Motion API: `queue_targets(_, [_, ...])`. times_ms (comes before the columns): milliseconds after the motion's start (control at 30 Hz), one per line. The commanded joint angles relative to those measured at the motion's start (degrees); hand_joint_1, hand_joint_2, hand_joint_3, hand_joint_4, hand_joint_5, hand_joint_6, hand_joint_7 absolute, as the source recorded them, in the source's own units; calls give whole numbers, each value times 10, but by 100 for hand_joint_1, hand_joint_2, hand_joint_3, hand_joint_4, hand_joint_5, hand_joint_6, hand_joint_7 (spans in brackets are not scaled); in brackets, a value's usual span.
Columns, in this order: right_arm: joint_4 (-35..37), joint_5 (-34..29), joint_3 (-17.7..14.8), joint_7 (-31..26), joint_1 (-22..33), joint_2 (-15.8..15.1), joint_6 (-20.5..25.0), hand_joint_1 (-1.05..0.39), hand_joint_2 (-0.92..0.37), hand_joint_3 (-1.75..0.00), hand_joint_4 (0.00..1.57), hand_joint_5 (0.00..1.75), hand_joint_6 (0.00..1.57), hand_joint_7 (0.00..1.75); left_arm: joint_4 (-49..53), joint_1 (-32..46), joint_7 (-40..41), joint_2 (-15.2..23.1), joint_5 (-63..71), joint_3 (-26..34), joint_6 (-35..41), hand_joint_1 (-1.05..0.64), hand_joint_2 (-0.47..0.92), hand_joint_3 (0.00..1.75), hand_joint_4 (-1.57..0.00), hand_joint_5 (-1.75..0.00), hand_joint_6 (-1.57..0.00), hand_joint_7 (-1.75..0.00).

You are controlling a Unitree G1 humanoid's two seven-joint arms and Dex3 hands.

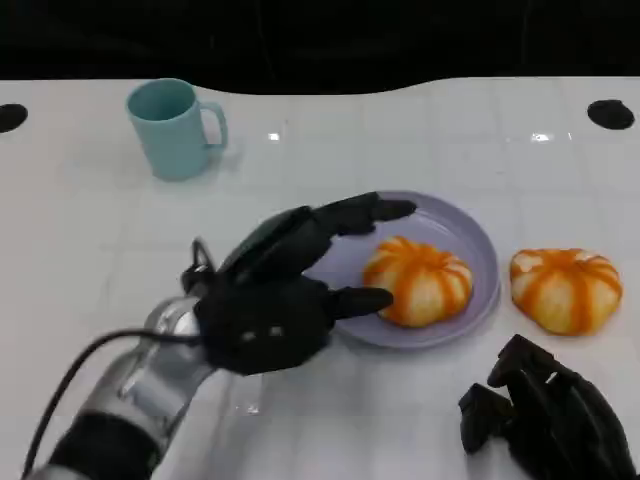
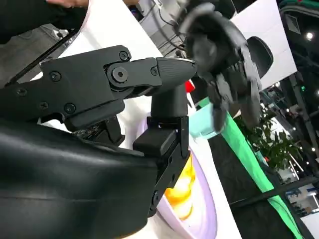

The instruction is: Grasp the bread from the table and place it into the plate.

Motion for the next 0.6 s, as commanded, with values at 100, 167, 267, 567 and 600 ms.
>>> queue_targets(100, [2, 3, 0, 5, 5, -5, -2, -57, -92, -26, 78, 167, 68, 142, -122, 137, -111, -26, -194, 58, 40, -67, 92, 34, -68, -174, -54, -163])
queue_targets(167, [4, 4, -1, 7, 4, -4, -4, -57, -92, -26, 78, 167, 67, 141, -171, 179, -152, -30, -269, 71, 97, -70, 92, 35, -71, -174, -55, -168])
queue_targets(267, [4, 5, -2, 7, 3, -5, -1, -56, -92, -26, 77, 167, 67, 141, -227, 226, -192, -27, -336, 86, 162, -68, 92, 38, -76, -175, -57, -172])
queue_targets(567, [7, 1, -4, 1, -1, -7, -1, -57, -92, -24, 78, 168, 69, 142, -270, 309, -248, -35, -397, 118, 231, -70, 92, 35, -87, -175, -61, -175])
queue_targets(600, [7, 1, -4, 2, -1, -8, -1, -57, -92, -24, 79, 168, 69, 142, -269, 311, -249, -36, -395, 120, 233, -70, 92, 35, -87, -175, -61, -175])
